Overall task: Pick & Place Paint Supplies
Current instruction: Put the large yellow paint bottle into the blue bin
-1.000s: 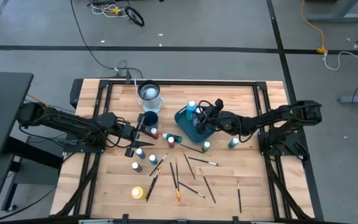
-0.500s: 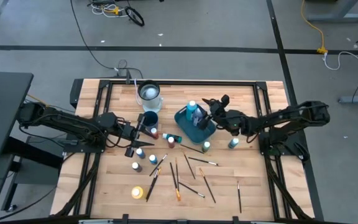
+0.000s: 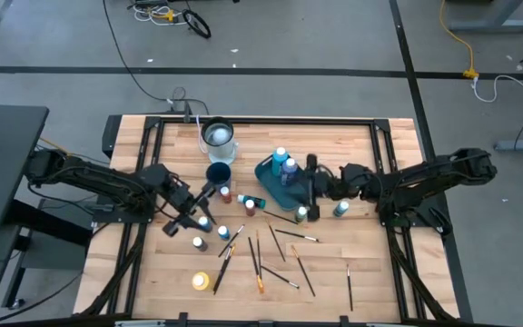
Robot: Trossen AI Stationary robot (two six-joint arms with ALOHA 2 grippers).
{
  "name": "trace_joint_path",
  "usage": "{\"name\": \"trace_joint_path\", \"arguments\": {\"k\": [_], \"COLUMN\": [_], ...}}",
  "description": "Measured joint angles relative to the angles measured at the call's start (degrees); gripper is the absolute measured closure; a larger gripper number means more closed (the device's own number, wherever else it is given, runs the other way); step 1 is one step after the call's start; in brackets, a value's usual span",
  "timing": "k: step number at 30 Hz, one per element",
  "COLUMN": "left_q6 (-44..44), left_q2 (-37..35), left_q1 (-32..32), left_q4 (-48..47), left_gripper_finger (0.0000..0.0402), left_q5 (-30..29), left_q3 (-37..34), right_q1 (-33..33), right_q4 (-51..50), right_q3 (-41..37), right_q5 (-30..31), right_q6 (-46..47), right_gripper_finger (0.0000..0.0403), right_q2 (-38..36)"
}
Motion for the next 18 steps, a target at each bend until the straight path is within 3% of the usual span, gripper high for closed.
{"name": "trace_joint_path", "arguments": {"k": [5,18], "left_q6": [1.65,4.37], "left_q2": [0.03,8.85], "left_q1": [-2.67,-22.28], "left_q4": [0.19,0.06], "left_gripper_finger": [0.0264,0.0199], "left_q5": [-1.16,-5.22], "left_q3": [0.02,0.02], "right_q1": [2.11,5.8], "right_q4": [-0.92,2.15], "right_q3": [0.0,0.02], "right_q5": [-8.79,-8.61], "right_q6": [2.81,7.68], "right_gripper_finger": [0.023,0.023], "right_q2": [-0.02,-0.02]}}
